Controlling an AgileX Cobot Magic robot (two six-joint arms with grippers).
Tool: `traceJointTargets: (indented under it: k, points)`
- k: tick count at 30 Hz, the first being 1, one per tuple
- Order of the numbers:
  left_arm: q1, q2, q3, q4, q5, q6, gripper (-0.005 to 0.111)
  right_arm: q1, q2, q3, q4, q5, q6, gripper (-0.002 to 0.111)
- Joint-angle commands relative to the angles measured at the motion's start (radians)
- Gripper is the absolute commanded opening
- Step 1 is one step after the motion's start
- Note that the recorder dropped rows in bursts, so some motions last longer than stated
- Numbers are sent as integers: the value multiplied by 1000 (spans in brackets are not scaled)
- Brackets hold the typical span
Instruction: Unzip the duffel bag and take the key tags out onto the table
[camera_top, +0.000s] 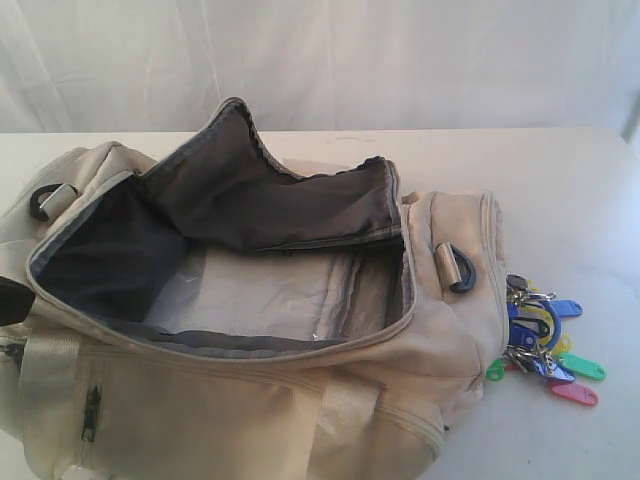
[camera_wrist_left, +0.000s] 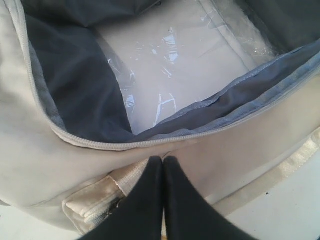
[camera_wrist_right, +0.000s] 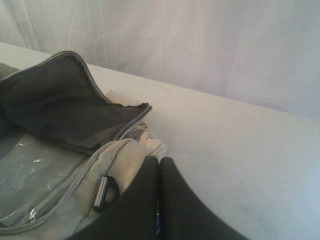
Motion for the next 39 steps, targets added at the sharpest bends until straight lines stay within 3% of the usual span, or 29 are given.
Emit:
traceJointTargets:
  k: [1,20,32,39]
  points:
    - [4,-7,4,-14,7,-5,0,-3,-38,3,5,-24,-10,0]
    - [4,-3,4,-14,7,-5,0,-3,-74,18,118,-120,83,0]
    - [4,-3,4,-14,7,-5,0,-3,-378,385,36,-339,94,0]
    - [4,-3,4,-14,7,-5,0,-3,-460,622,-315,-482,533,0]
